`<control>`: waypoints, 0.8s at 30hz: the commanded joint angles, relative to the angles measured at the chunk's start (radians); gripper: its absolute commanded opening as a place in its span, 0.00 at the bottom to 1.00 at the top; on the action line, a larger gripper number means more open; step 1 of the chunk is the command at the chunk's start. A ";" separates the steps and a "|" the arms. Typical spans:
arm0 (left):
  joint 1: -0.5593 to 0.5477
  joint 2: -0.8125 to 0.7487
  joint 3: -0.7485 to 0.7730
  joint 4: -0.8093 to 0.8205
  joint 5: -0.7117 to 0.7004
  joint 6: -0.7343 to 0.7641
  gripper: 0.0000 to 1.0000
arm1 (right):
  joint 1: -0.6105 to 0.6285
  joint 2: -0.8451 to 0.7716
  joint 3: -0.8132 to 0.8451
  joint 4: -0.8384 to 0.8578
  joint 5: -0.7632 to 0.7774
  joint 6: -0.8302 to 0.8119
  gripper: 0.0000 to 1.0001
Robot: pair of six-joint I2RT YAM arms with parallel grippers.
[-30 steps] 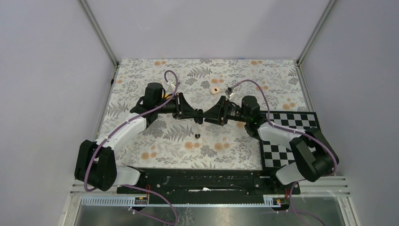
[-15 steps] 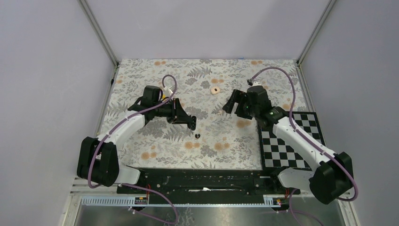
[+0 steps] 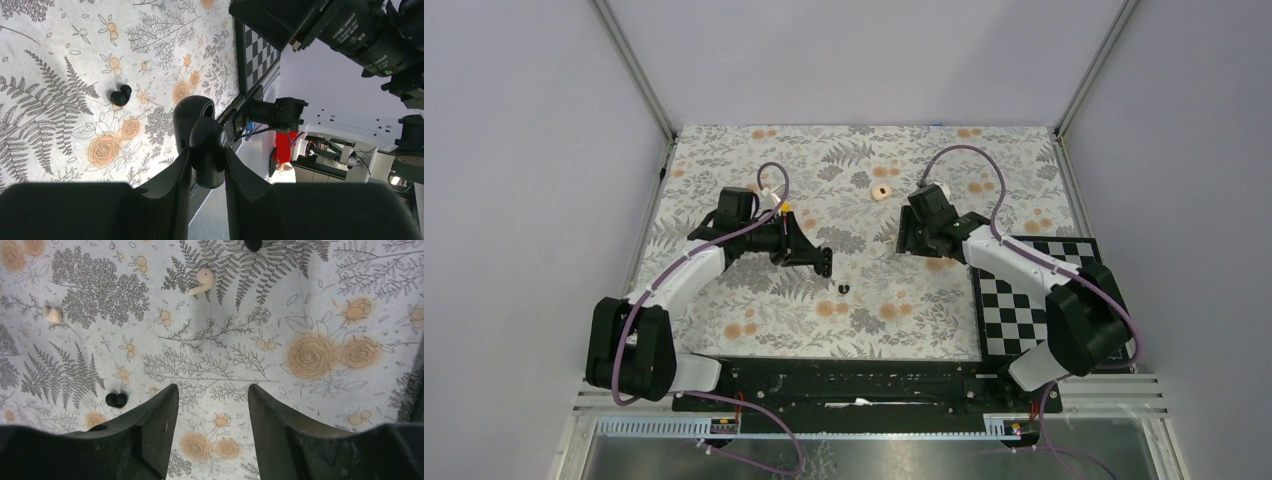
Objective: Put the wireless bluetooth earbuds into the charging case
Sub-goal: Pick up the earbud from the center of the board.
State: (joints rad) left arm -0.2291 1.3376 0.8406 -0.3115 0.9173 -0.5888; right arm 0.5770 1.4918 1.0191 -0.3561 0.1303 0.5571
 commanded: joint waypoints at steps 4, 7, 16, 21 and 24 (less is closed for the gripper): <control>0.005 -0.055 -0.051 0.118 0.030 -0.067 0.00 | 0.003 0.175 0.056 0.164 0.023 -0.008 0.53; 0.005 -0.055 -0.046 0.118 0.020 -0.069 0.00 | -0.006 0.233 0.109 0.163 0.052 -0.006 0.49; 0.005 -0.061 -0.040 0.130 0.022 -0.073 0.00 | -0.029 0.386 0.231 0.131 0.035 0.041 0.46; 0.005 -0.054 -0.053 0.135 0.024 -0.069 0.00 | -0.031 0.429 0.266 0.132 0.070 0.047 0.47; 0.005 -0.050 -0.052 0.136 0.031 -0.068 0.00 | -0.034 0.455 0.287 0.126 0.074 0.049 0.46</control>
State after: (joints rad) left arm -0.2276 1.3090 0.7898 -0.2230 0.9226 -0.6601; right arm 0.5488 1.9137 1.2476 -0.2340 0.1600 0.5915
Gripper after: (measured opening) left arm 0.276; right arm 0.468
